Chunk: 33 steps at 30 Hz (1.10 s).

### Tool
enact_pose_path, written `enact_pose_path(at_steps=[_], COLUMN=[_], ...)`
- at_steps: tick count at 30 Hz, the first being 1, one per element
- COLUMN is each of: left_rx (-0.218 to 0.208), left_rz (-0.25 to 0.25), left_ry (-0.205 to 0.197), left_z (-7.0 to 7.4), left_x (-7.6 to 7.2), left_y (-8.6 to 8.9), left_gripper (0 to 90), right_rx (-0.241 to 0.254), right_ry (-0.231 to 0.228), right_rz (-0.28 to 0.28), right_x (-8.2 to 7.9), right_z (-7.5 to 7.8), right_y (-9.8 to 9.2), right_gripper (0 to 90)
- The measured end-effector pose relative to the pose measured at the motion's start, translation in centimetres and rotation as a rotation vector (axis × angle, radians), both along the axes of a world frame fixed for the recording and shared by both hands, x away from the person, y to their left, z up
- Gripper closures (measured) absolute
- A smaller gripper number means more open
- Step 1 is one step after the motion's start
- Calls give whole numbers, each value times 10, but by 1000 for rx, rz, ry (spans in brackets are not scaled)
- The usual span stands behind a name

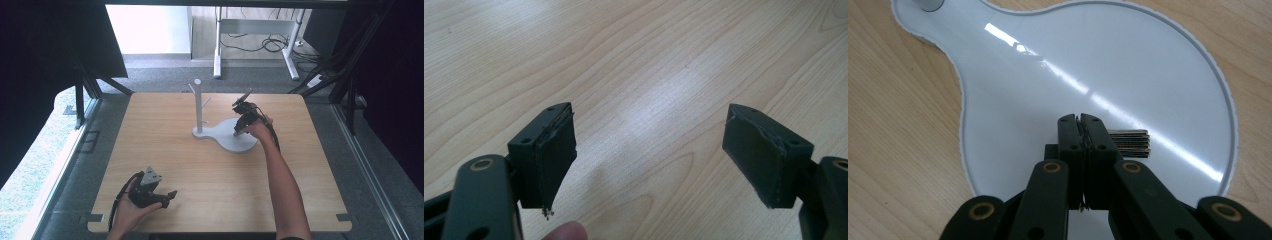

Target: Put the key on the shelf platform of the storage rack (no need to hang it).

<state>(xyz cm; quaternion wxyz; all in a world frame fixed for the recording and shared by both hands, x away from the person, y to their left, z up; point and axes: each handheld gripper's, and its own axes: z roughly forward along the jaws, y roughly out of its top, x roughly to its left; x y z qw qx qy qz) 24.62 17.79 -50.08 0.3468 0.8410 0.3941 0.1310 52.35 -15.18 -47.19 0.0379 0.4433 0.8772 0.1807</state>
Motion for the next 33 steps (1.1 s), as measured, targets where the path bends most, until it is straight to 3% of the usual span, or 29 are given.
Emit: enact_pose_path(at_steps=[5,11,16,24,33], left_rx=[7,10,12,16,27], left_rz=[-8,-10,-12,-18,-20], left_ry=[11,14,16,15,24], left_z=[-1,-2,-2,-2,-3], left_x=[1,1,1,0,0], left_y=[0,-1,-2,-5,-5], left_gripper=[215,215,215,215,215], right_rx=[-9,5,30,60,87], right_ry=[-5,-2,-35,-74,-94], right_rz=[-3,7,4,32,71], right_x=[0,-1,-5,-18,-43], right_z=[-4,-4,5,19,27], right_y=[0,-2,-5,-9,-27], right_gripper=[868,763,662,544,447])
